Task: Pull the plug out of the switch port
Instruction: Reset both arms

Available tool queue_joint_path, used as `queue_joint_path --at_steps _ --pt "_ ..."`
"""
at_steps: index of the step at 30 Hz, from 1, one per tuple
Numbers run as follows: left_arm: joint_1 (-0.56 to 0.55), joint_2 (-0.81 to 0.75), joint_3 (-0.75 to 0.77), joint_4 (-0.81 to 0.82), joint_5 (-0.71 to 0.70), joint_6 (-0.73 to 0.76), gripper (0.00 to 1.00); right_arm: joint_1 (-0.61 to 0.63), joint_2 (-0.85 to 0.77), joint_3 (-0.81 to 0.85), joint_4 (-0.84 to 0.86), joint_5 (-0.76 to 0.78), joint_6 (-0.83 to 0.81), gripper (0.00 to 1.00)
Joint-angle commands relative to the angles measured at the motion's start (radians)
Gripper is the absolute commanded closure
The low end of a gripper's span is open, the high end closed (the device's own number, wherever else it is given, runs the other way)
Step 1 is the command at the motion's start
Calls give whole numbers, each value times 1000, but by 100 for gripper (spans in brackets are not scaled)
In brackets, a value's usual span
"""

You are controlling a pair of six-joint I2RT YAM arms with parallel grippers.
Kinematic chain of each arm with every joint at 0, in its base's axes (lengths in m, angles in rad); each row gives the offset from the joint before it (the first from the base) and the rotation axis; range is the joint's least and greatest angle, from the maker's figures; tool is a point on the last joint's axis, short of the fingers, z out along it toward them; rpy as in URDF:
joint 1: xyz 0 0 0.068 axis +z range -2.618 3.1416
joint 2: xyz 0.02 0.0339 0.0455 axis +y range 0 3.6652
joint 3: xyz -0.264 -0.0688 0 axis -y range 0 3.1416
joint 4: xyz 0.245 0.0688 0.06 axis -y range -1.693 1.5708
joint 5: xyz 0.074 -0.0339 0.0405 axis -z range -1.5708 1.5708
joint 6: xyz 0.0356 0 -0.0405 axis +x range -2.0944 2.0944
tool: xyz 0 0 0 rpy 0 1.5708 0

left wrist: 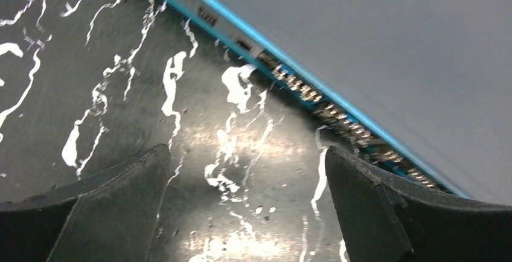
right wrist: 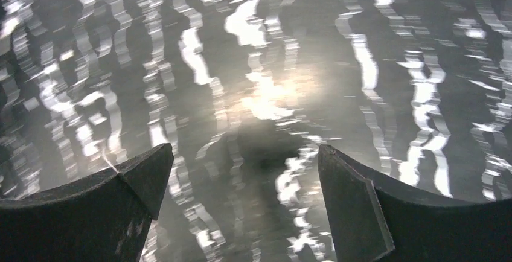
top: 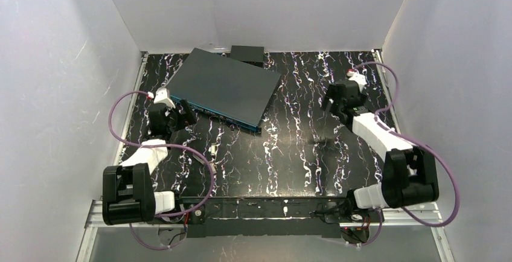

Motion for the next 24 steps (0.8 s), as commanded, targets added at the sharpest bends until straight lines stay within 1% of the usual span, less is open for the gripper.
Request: queue_joint_path --at_steps 1,3,4,6,9,12,14,15,17,19,20,21,22,23,24 --pt "37 39 -28 152 -21 76 2 -56 -114 -185 299 264 -81 1" --pt "64 73 6 122 19 83 2 -58 -144 -294 463 333 -155 1" --pt "68 77 9 120 27 124 2 -60 -150 -333 524 351 -187 1" --pt "73 72 -47 221 17 156 2 -67 -136 -394 623 357 -237 1" --pt "85 85 -145 352 21 168 2 -72 -88 -434 745 365 -266 1" --pt "89 114 -190 482 14 150 2 -77 -36 -504 926 375 -301 2" --pt "91 166 -183 526 36 155 2 -96 -4 -549 1027 327 -332 1" --pt "89 173 -179 520 81 176 4 -105 11 -575 1079 300 -338 1" --pt "75 190 -203 574 114 212 2 -123 40 -619 1178 265 -342 1" --pt "38 219 -236 645 66 234 2 -141 70 -641 1248 239 -325 1" --pt "33 252 -245 711 60 234 2 -146 90 -639 1270 206 -329 1" --pt "31 261 -233 716 65 239 2 -147 117 -629 1276 167 -345 1" --pt "24 238 -221 636 54 252 2 -147 163 -618 1292 124 -361 1" --pt "13 238 -218 644 39 258 2 -147 205 -638 1393 99 -386 1" --pt "11 248 -223 666 30 256 2 -147 197 -636 1379 88 -394 1"
